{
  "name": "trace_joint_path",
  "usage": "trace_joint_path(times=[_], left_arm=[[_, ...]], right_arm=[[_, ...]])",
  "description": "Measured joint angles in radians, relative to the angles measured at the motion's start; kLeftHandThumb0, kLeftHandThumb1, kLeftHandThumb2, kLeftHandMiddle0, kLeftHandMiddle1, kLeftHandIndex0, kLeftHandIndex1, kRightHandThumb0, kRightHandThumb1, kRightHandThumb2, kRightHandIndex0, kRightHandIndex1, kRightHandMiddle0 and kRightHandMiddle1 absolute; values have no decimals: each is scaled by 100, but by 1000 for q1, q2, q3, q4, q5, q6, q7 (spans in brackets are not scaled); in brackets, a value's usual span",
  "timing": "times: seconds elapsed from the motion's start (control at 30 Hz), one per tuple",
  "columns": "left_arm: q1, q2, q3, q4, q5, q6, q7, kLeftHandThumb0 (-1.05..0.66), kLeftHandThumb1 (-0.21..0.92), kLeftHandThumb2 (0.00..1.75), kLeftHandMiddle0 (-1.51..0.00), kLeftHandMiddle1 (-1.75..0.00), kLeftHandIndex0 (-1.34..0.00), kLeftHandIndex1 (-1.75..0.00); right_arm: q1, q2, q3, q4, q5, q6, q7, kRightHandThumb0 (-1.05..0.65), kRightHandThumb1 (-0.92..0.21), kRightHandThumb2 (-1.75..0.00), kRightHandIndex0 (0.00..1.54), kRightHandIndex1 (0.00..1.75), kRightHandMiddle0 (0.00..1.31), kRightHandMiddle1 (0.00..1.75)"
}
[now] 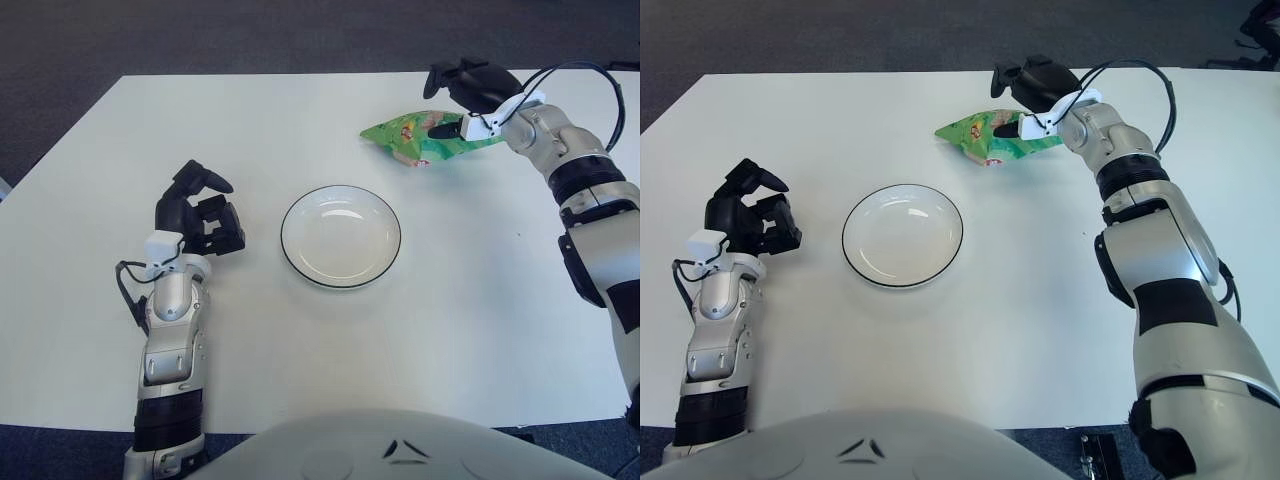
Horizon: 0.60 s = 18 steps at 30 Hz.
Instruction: Put the snack into the plate.
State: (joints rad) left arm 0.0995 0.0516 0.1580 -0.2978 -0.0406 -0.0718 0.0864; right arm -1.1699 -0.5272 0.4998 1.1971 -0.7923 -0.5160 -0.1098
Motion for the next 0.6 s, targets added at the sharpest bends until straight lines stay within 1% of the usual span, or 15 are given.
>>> trace_joint_path(times=[0.17, 0.37, 0.47, 0.6], left_arm=[[0, -1, 1, -1, 1, -6, 0, -53, 20, 146, -136, -175, -71, -175], [3, -1, 1, -5, 0, -8, 0, -53, 20, 146, -136, -175, -71, -175], [7, -1, 1, -8, -5, -9, -3, -53, 21, 146, -136, -175, -71, -175], [11, -1, 2, -13, -12, -9, -6, -52, 22, 144, -135, -175, -70, -175]], right_arm=[[2, 35, 14, 55, -5, 39, -6, -93, -92, -79, 0, 48, 0, 79], [7, 62, 17, 89, -1, 60, -6, -93, -92, -89, 0, 41, 0, 76], [9, 77, 14, 101, 12, 79, 5, -94, -92, -95, 0, 39, 0, 75], [12, 97, 9, 115, 28, 114, 28, -94, -92, -99, 0, 37, 0, 74]])
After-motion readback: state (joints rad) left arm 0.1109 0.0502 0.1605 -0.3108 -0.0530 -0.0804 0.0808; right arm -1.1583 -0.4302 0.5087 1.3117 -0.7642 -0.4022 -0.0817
